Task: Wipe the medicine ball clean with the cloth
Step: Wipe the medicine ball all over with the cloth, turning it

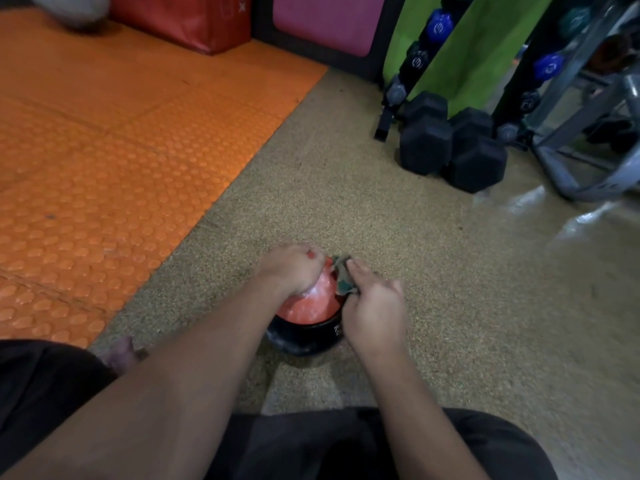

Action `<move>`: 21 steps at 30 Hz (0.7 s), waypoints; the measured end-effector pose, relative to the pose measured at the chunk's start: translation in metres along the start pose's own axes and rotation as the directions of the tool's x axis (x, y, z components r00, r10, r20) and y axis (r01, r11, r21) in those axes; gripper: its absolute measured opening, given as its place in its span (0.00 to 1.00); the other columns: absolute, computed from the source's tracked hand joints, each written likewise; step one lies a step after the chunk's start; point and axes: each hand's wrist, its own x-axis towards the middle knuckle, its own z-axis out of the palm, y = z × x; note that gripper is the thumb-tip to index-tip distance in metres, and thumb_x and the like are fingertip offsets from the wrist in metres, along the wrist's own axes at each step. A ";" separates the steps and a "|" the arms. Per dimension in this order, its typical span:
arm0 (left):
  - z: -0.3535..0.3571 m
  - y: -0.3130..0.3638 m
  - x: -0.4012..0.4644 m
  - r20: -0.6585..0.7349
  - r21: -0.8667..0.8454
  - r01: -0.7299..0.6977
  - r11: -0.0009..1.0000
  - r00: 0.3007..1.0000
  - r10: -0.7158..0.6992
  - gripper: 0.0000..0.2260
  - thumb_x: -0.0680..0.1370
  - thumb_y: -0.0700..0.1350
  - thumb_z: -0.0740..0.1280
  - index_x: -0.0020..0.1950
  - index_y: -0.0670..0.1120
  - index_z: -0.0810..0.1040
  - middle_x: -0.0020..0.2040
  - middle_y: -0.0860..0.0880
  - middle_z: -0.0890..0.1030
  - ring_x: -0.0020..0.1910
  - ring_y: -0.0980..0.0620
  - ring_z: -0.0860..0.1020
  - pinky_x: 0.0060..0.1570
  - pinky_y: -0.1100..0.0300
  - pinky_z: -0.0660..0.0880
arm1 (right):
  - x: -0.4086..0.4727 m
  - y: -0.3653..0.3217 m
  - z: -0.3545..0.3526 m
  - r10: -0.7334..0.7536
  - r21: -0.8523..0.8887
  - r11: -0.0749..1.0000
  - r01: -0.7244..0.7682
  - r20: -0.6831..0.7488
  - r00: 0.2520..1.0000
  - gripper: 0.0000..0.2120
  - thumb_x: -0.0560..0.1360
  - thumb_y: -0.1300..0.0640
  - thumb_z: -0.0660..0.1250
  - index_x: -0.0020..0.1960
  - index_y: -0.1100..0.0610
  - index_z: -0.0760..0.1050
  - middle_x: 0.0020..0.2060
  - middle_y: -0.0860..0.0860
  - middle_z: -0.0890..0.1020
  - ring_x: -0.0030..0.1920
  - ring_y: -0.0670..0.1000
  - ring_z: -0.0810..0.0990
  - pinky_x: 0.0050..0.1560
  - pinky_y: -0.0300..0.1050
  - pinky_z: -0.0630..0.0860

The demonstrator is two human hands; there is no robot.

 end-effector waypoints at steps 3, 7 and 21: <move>0.001 0.004 -0.002 -0.006 -0.003 0.034 0.999 0.999 -0.034 0.27 0.84 0.62 0.52 0.78 0.53 0.73 0.77 0.45 0.73 0.73 0.41 0.73 0.68 0.48 0.71 | -0.033 -0.011 0.012 0.032 0.002 0.999 -0.032 0.040 0.999 0.31 0.72 0.67 0.67 0.74 0.53 0.75 0.71 0.46 0.77 0.54 0.54 0.77 0.52 0.42 0.73; -0.001 0.008 -0.002 -0.002 0.001 0.073 0.997 0.997 -0.073 0.28 0.83 0.64 0.51 0.78 0.53 0.73 0.76 0.44 0.74 0.72 0.40 0.74 0.68 0.45 0.72 | -0.085 -0.014 0.001 -0.125 -0.010 0.992 0.125 0.029 0.992 0.32 0.63 0.65 0.69 0.67 0.54 0.82 0.65 0.47 0.83 0.51 0.48 0.77 0.52 0.37 0.75; -0.020 0.008 -0.007 0.145 0.123 0.025 0.992 0.989 -0.043 0.33 0.86 0.64 0.46 0.85 0.45 0.60 0.84 0.40 0.60 0.82 0.39 0.61 0.78 0.44 0.61 | -0.068 0.001 -0.003 -0.130 0.073 0.990 0.123 0.100 0.986 0.32 0.66 0.69 0.67 0.69 0.56 0.79 0.69 0.49 0.80 0.60 0.51 0.83 0.62 0.44 0.75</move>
